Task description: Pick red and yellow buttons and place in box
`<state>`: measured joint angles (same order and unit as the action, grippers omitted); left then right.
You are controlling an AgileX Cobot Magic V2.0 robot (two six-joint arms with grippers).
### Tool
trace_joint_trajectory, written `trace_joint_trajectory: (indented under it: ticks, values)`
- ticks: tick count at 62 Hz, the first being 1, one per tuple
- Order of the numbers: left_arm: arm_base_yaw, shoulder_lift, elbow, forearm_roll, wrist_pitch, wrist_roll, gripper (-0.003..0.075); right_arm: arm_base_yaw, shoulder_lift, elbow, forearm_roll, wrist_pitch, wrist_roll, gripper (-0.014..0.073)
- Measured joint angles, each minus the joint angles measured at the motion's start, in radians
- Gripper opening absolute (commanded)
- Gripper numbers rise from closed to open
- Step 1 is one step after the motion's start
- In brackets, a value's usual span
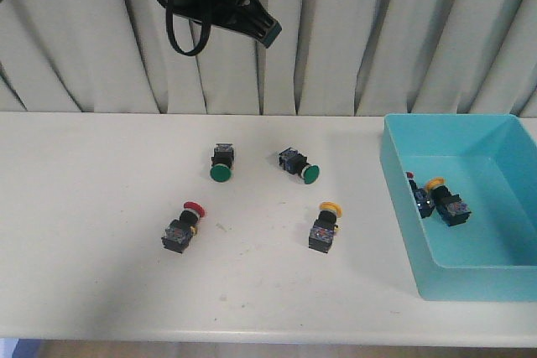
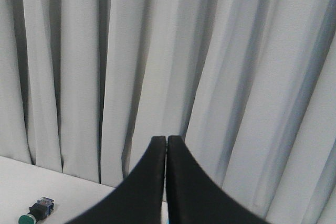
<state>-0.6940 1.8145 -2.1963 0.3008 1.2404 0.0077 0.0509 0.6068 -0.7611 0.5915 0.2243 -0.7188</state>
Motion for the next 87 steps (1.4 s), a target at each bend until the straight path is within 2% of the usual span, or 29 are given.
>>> trace_joint_trajectory:
  ticks: [31,40,46,56,64,74,87]
  values:
    - [0.000,-0.002,0.000,0.008,0.006,-0.008,-0.0003,0.000,0.000,0.000,0.000,-0.001,0.000,-0.0006]
    - [0.000,-0.109,0.078,0.017,-0.062,-0.071,-0.0003,0.000,0.000,0.000,0.000,-0.001,0.000,-0.0006]
    - [0.000,-0.262,0.257,0.030,-0.193,-0.098,-0.0003,0.000,0.000,0.000,0.001,-0.001,0.000,-0.0006]
    - [0.009,-0.587,0.741,0.071,-0.570,-0.152,-0.0003,0.000,0.000,0.000,0.001,-0.001,0.000,-0.0006]
    - [0.104,-0.856,1.138,0.072,-0.839,-0.241,-0.0003,0.000,0.000,0.000,0.001,-0.001,0.000,-0.0006]
    - [0.288,-1.142,1.521,0.037,-0.951,-0.341,-0.0003,0.000,0.000,0.000,0.001,-0.001,0.000,-0.0006]
    - [0.514,-1.419,1.916,-0.083,-1.017,-0.272,-0.0003,0.000,0.000,0.000,0.001,-0.001,0.000,-0.0006]
